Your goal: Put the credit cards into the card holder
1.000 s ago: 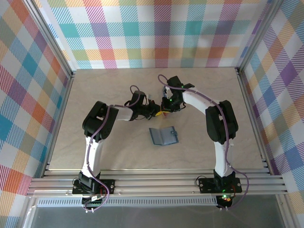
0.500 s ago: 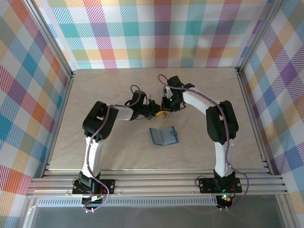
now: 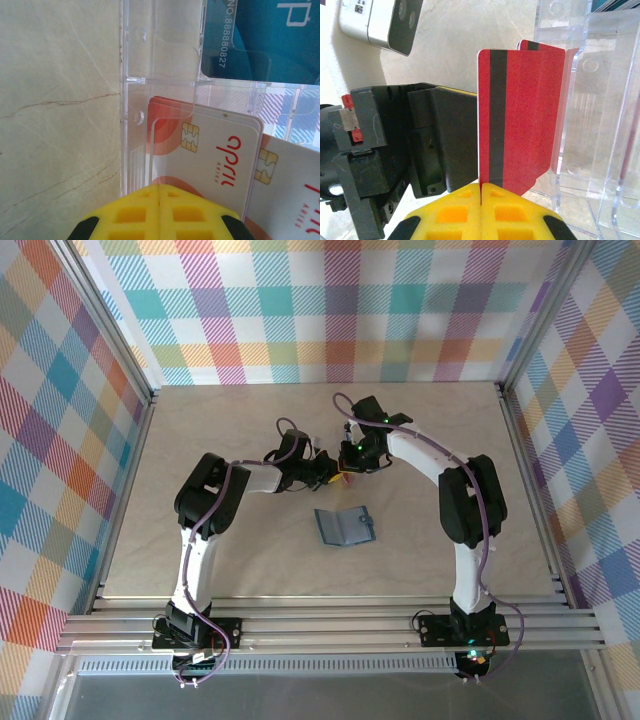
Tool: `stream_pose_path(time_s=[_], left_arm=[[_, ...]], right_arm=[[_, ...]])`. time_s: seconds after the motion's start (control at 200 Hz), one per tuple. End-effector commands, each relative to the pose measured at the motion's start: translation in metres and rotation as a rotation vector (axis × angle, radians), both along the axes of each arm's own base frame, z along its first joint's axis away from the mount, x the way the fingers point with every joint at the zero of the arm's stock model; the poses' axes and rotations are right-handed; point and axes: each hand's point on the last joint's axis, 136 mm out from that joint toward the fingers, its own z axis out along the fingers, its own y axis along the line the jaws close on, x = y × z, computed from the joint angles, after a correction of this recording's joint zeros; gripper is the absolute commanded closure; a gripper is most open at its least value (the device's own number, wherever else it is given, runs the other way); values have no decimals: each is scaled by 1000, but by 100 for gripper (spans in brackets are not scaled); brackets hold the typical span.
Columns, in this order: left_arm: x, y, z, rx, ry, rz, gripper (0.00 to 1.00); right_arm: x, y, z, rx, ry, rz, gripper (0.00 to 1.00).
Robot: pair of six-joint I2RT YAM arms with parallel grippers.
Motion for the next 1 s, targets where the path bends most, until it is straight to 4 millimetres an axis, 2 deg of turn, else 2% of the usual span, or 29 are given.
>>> stream_pose_path(time_s=[0.0, 0.375, 0.6, 0.995], left_arm=[[-25, 10, -51, 141, 120, 11, 97], [-23, 13, -36, 171, 91, 7, 97], [-24, 11, -27, 167, 83, -12, 97], [-26, 17, -1, 197, 36, -31, 80]], right_arm=[[-9, 0, 18, -3, -24, 22, 100], [-8, -22, 24, -60, -57, -15, 100], [-8, -26, 28, -57, -70, -17, 100], [-5, -26, 34, -40, -84, -16, 100]])
